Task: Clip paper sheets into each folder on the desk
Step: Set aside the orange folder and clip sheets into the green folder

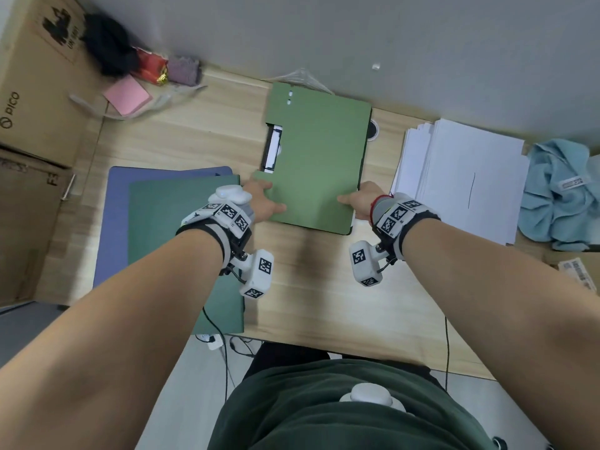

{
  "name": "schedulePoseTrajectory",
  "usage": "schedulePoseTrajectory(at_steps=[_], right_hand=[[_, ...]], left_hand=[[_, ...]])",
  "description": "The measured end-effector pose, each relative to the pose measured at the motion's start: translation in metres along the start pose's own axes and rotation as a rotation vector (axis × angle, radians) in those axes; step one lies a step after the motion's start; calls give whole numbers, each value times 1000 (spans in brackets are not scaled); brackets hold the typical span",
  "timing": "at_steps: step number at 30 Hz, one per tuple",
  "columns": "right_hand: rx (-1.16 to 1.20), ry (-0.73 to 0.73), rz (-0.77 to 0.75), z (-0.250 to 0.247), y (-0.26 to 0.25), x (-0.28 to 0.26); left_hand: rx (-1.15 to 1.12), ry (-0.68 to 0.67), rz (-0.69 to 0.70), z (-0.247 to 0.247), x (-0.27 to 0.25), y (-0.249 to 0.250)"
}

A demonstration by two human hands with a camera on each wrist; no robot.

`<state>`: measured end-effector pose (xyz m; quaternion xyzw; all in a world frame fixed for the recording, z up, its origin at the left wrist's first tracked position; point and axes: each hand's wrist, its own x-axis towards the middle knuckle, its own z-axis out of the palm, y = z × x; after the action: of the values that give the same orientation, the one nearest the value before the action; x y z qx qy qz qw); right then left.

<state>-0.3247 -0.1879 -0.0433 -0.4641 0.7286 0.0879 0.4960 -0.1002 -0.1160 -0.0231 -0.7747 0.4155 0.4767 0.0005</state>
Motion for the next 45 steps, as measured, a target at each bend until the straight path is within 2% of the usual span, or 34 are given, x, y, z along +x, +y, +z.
schedulePoseTrajectory(at_steps=[3,8,10,13,15,18,21,23,25,27,29,33,37,41,45], right_hand=[[-43,15,-9,1,0,3],[105,-54,-8,-4,1,7],[48,-42,6,-4,-2,6],[-83,92,-17,1,-17,0],[-39,98,-99,9,-33,-6],[40,-144,-206,36,-62,-26],[17,-358,-247,74,-81,-48],[-50,-433,-267,99,-83,-54],[-105,-475,-271,117,-81,-57],[-156,-508,-261,132,-76,-60],[-177,-538,-242,144,-70,-63],[-138,-582,-191,155,-57,-67],[-39,-497,-189,148,-44,-67],[167,-516,-244,125,-46,-78],[279,-536,-385,81,-53,-105]], left_hand=[[12,9,12,1,5,3],[21,2,18,-8,12,3],[-15,7,30,-14,12,1],[-103,87,17,-28,10,-2],[-176,177,-7,-41,7,-6],[-217,313,-135,-63,-3,-30],[-72,428,-404,-73,-17,-66],[-36,418,-581,-74,-27,-90],[-49,403,-703,-69,-35,-112],[-48,375,-783,-61,-42,-134],[-30,344,-807,-52,-49,-144],[-31,341,-748,-45,-58,-144],[-58,361,-703,-44,-69,-133],[-4,346,-562,-44,-72,-108],[-50,326,-351,-44,-74,-43]])
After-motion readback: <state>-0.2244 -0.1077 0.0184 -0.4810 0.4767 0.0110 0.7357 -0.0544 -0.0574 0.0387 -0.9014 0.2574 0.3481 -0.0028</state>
